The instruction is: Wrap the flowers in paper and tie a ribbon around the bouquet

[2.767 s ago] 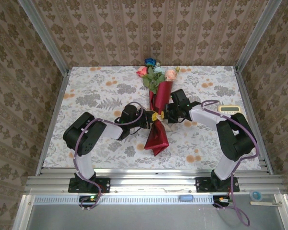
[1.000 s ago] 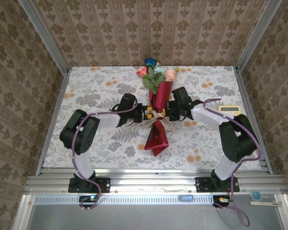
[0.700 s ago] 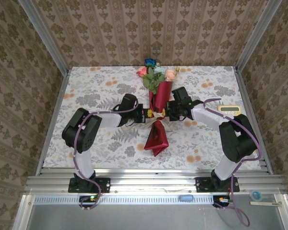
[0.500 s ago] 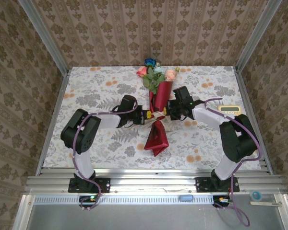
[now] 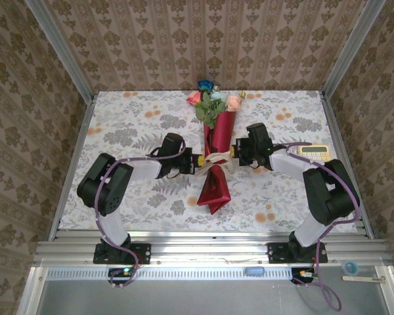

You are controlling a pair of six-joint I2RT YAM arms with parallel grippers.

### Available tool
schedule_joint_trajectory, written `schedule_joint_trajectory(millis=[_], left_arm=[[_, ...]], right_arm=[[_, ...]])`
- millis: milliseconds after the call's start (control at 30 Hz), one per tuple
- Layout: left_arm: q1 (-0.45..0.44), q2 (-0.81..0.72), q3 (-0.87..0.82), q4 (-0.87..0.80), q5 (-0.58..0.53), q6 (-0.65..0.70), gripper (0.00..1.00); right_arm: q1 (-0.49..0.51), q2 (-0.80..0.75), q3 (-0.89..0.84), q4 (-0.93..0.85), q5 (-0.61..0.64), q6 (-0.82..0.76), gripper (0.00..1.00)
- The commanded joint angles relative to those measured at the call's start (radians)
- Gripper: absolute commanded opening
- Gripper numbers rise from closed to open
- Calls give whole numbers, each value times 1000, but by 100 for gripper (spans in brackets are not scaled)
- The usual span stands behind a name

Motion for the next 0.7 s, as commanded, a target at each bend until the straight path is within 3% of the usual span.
schedule_joint_trajectory(millis=[0,667], left_arm=[[12,-37,0,-47,6,33,0],[21,-47,34,-122,18,87,0]], right_arm=[[-27,-39,-31,65,46,6,0],[-209,-71,-285,301,72,36,0]])
